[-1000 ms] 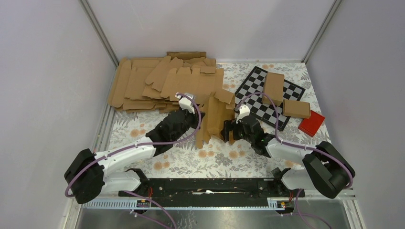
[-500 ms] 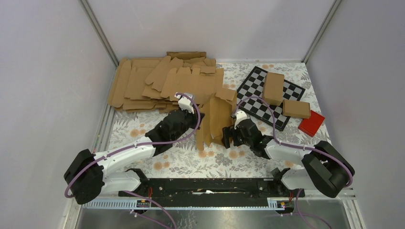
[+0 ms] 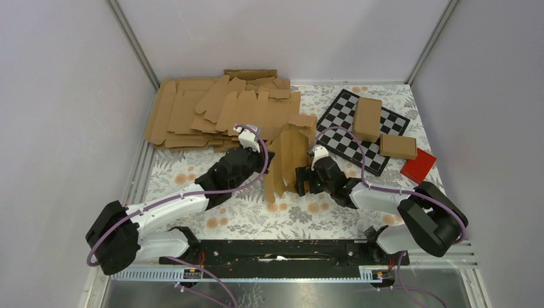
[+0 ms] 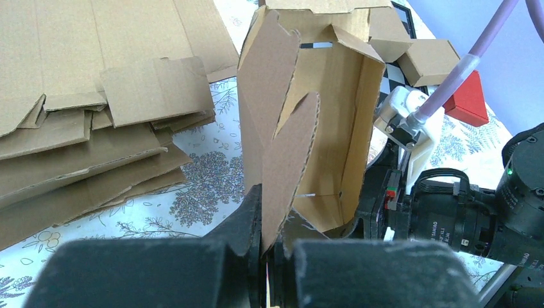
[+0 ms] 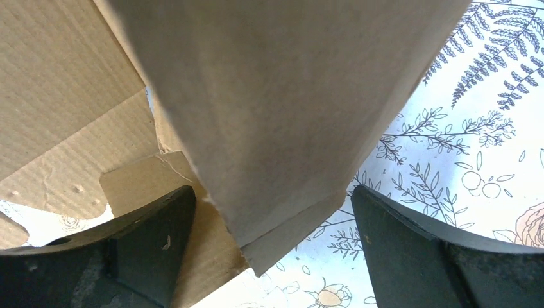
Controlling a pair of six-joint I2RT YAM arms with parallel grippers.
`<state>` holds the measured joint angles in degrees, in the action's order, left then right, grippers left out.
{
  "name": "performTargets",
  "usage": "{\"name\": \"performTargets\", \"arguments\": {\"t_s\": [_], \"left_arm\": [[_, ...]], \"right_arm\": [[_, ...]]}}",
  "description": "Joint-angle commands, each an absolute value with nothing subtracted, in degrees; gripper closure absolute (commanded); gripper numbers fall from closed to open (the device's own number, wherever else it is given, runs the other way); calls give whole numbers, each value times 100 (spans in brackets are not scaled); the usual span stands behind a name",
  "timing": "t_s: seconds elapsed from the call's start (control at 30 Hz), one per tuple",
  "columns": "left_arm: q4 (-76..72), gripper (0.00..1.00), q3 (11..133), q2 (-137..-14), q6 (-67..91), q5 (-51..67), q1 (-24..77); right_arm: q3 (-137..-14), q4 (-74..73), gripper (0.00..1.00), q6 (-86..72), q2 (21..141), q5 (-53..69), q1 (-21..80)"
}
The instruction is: Fold the paper box
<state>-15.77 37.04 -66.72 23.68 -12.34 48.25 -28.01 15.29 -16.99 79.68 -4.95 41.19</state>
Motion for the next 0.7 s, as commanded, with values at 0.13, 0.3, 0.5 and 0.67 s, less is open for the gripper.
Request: {"name": "performTargets", "arguments": {"t_s": [0.13, 0.3, 0.5, 0.67], "left_arm": [[-1748, 100, 3816, -6514, 2482, -1242, 4806], [-1894, 100, 3734, -6445, 2444, -1237, 4807], [-2394, 100, 3399, -6278, 2248, -1045, 4807], [-2542, 100, 3237, -6200, 2013, -1089, 4807]], "right_arm": [[-2609, 1968, 0, -1943, 7626, -447, 4198], [-2429, 1825, 0, -2061, 7170, -707, 4189], [-2511, 1278, 9, -2554, 6678, -1268, 4190], [-2938, 477, 6, -2830, 6866, -1312, 4188]]}}
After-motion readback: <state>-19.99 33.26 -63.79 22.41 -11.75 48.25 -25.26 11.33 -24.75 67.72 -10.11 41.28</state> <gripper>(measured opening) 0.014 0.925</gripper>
